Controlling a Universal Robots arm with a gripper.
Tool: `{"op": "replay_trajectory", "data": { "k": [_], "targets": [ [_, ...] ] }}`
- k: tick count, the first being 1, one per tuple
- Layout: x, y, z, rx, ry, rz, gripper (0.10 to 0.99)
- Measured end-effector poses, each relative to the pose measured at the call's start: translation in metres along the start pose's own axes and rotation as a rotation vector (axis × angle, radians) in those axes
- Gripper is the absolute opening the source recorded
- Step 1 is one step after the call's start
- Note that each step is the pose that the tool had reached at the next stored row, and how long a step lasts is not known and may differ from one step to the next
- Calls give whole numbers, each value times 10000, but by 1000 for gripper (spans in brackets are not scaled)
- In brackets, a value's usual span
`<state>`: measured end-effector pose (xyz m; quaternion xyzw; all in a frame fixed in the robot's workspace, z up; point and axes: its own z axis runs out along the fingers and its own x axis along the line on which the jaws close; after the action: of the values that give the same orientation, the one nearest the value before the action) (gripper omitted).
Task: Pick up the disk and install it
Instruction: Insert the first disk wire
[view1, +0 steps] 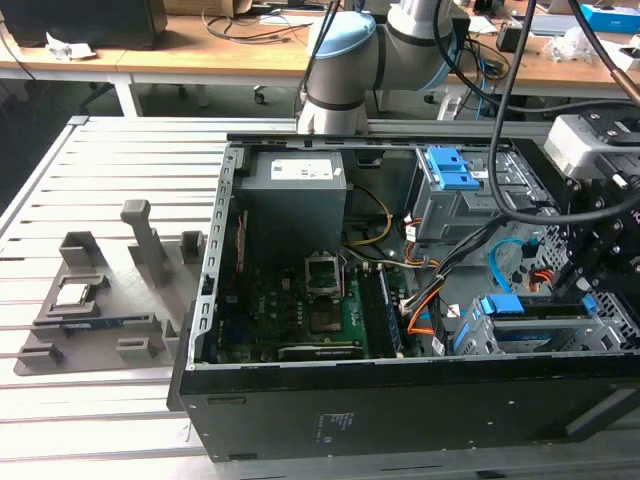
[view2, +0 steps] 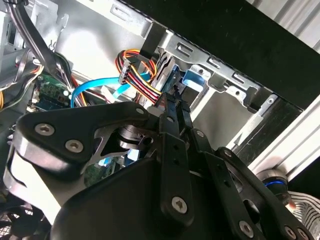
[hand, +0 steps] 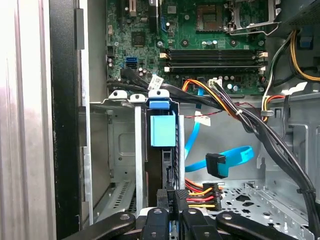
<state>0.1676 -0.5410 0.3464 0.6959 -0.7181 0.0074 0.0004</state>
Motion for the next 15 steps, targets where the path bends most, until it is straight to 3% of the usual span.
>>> {"op": "replay_trajectory", "data": {
  "k": [5,15],
  "targets": [
    [-2,-1,18,-4,24,445,169],
    [-3,-10,53,-4,42,494,169]
  ]
}}
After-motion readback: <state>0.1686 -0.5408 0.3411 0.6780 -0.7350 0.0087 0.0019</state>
